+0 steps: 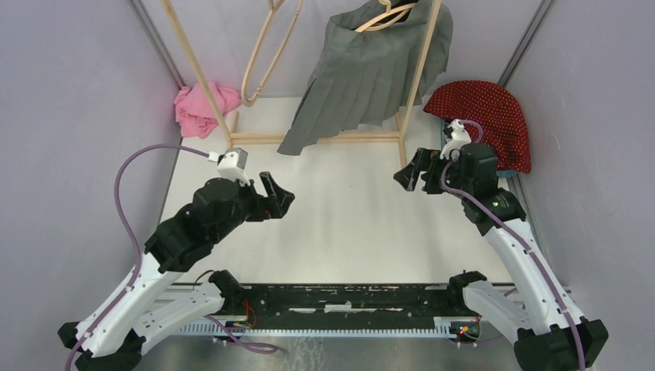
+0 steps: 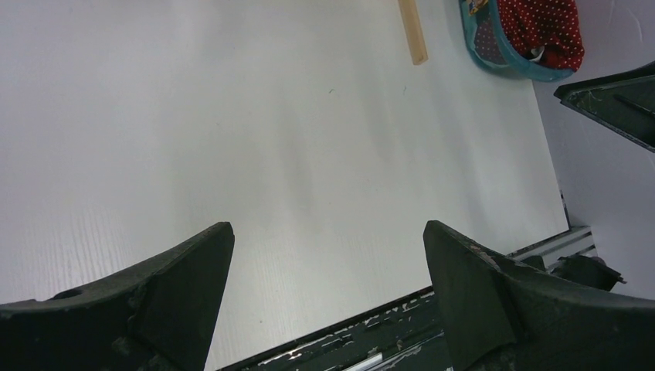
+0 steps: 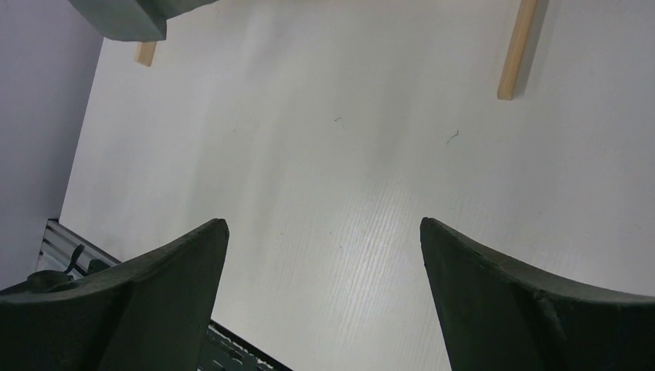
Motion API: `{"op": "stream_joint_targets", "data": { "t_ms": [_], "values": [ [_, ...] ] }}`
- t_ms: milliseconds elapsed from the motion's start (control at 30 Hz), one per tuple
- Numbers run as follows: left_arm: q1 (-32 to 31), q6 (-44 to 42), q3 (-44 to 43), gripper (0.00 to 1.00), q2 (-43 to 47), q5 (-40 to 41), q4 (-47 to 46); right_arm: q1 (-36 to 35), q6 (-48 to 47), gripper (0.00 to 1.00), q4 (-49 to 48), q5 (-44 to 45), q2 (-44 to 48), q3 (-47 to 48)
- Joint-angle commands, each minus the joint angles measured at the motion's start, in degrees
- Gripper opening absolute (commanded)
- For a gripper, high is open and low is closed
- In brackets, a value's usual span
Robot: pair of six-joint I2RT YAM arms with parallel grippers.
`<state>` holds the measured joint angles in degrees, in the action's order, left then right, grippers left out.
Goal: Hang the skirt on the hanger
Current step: Pick up the skirt from the bin.
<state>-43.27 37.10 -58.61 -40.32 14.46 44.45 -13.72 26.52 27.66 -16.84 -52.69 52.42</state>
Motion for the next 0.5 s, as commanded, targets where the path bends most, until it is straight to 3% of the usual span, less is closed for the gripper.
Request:
{"op": "stream_joint_targets", "data": {
  "t_ms": [0, 233, 467],
  "values": [
    [-0.14, 3.13, 3.40, 0.99, 3.05, -1.16, -2.19, 0.14, 0.25, 1.00, -0.90, -2.06, 2.69, -2.75],
    [-0.11, 4.88, 5.65, 0.99, 5.83, -2.77, -2.47, 0.09, 3.23, 1.00, 3.77, 0.00, 3.86, -3.50],
    [-0.13, 3.99, 8.12, 0.99, 5.88, -3.15, -5.72, 0.41, 2.46, 1.00, 9.78, 22.82, -2.02, 6.26]
  ]
}}
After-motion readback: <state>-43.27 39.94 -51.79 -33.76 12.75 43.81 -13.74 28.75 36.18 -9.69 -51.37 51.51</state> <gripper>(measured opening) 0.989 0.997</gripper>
